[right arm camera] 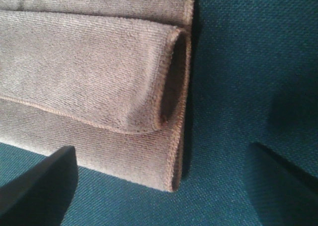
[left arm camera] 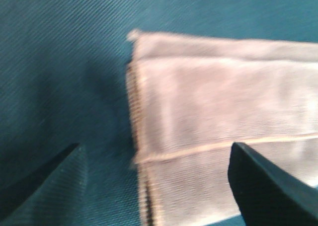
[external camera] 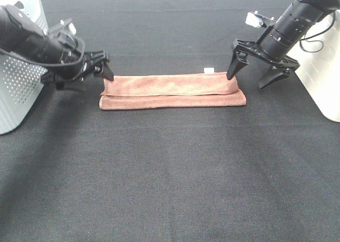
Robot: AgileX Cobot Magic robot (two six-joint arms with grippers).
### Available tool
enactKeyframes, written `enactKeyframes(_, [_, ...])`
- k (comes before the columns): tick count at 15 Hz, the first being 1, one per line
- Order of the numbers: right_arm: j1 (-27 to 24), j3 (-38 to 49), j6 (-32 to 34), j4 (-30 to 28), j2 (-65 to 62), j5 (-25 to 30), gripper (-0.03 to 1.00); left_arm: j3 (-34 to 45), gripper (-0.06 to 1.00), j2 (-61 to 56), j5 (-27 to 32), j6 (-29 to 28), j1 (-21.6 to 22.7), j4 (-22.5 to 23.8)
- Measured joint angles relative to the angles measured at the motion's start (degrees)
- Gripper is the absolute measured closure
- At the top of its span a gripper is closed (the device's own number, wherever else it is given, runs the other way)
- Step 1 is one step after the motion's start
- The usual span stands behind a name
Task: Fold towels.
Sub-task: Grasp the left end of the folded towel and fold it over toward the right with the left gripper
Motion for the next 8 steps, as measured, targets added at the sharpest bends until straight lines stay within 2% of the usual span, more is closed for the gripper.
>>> enactKeyframes(2, [0.0,0.0,0.0,-0.52,0.0,0.06,0.12,-1.2,0.2,1.78,0.17,-0.46,0.0,-0.52])
enactKeyframes(4, [0.0,0.0,0.0,-0.63,0.0,0.06,0.12,-5.16,0.2,4.76,3.15,-0.63,0.06,-1.95])
enactKeyframes(6, [0.0,0.0,0.0,-0.63,0.0,0.0,0.12,-9.91,0.2,7.56,7.33,-0.63,0.06,-4.01])
enactKeyframes(8, [0.0,0.0,0.0,-0.63,0.0,-0.4,0.12,-15.41,0.27,11.34,12.38,-2.58,0.06,-6.93])
